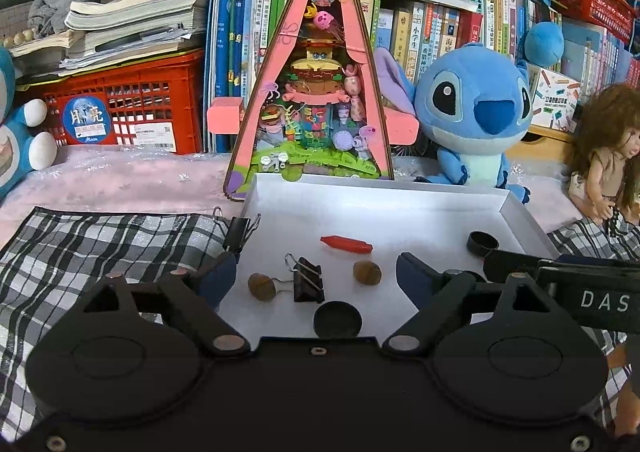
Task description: Organize rigid objects
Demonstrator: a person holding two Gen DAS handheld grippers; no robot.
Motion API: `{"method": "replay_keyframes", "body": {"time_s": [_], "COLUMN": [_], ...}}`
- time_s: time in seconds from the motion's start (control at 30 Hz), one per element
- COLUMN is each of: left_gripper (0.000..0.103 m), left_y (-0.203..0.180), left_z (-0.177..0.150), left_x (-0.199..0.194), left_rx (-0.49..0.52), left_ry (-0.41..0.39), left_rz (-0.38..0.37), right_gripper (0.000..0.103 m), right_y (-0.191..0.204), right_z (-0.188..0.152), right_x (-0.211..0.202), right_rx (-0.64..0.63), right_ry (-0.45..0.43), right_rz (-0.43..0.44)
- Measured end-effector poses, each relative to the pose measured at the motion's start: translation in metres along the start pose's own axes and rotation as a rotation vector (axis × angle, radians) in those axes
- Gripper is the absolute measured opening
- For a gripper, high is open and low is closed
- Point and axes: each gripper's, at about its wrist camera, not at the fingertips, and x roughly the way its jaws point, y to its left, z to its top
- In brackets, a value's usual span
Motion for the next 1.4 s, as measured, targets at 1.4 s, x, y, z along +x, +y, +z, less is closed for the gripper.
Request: {"method": "replay_keyframes", "body": {"time_s": [1.4], "left_gripper": [0.089], "left_y": [-0.01], "left_z": [-0.072], "left_x": [-0.089], "left_rx": [0.061], "left_ry": [-0.047], "left_rz": [-0.079], "right_gripper": [0.103], "right_y": [-0.015], "right_z": [-0.066], "right_x": [-0.074], "right_rx": [-0.014], "right_ry": [-0.087], "right_rz": [-0.029]}}
